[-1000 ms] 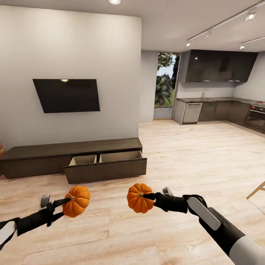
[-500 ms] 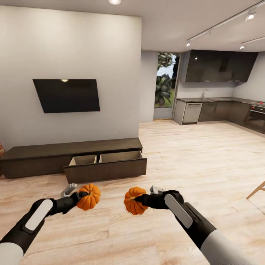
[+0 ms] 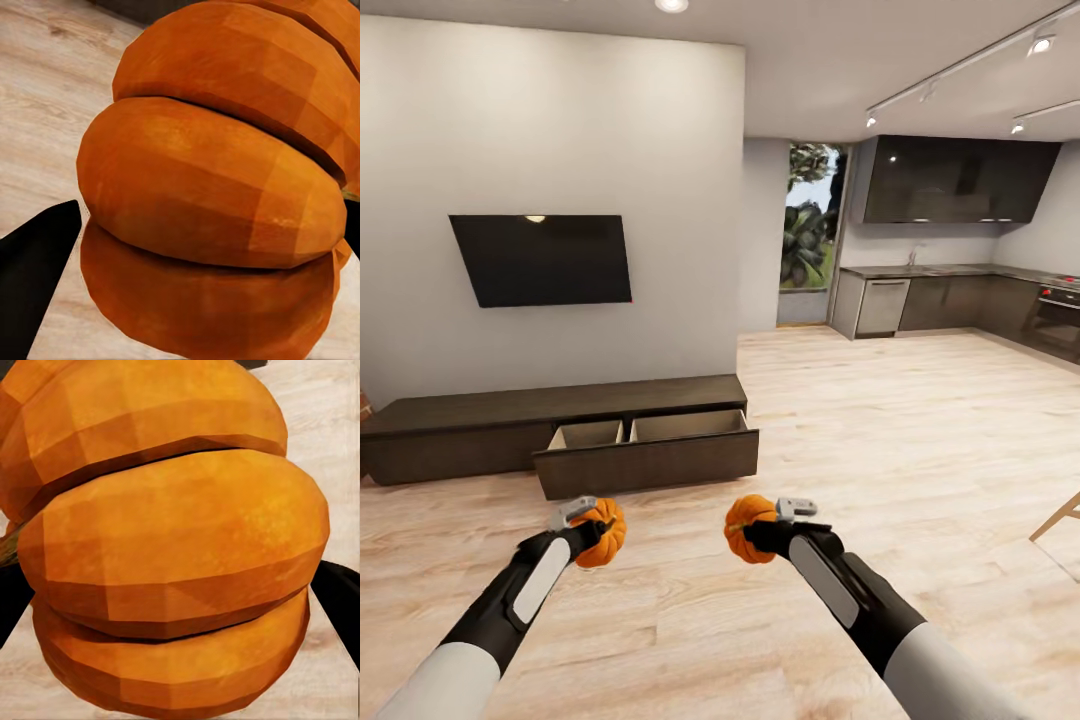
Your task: Place each of the two pumpkins and all three candles from the living room inside a cabinet in the living room (use any cabinet), then make sure every cabinet is closed, and position the cauldron so it is next to a table in the living room.
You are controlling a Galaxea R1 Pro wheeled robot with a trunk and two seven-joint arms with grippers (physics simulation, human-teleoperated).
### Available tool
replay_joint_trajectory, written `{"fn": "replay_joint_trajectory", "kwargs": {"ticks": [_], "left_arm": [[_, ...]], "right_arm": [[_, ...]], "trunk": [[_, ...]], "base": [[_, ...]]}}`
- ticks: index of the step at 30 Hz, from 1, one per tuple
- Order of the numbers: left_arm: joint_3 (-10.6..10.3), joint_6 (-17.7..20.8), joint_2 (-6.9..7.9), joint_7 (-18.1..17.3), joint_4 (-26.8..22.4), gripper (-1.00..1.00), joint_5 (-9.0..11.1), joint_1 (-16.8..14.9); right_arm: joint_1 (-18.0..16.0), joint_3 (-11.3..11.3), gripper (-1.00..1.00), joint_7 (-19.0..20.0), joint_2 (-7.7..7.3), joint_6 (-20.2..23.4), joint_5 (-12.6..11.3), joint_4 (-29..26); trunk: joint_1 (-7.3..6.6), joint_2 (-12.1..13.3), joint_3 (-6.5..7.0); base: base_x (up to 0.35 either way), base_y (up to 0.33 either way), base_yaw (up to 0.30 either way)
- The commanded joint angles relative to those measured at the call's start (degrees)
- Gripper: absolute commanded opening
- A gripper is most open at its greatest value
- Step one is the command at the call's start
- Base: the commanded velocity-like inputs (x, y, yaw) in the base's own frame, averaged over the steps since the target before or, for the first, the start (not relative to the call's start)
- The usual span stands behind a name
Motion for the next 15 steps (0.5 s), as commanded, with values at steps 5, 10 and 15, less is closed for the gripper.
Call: {"fn": "replay_joint_trajectory", "kwargs": {"ticks": [5, 10, 15], "left_arm": [[-0.5, -2.89, -1.17, 0.69, 3.15, -1.0, -0.6, -1.89], [-0.71, -4.0, -1.52, 0.67, 3.34, -1.0, -2.82, -2.09], [-0.73, -8.82, -2.99, 0.65, 3.22, -1.0, -6.88, -2.2]], "right_arm": [[-0.08, 0.25, -1.0, -0.7, 0.04, -1.67, 0.59, 0.07], [-0.08, 0.25, -1.0, -0.7, 0.05, -2.89, 0.81, 0.07], [-1.53, 0.31, -1.0, -0.7, 0.52, -5.56, 0.88, 0.12]], "trunk": [[0.02, -0.09, -0.11], [0.02, -0.09, -0.11], [0.02, -0.09, -0.11]], "base": [[0.0, 0.0, 0.0], [0.066, 0.0, 0.0], [0.304, 0.0, 0.0]]}}
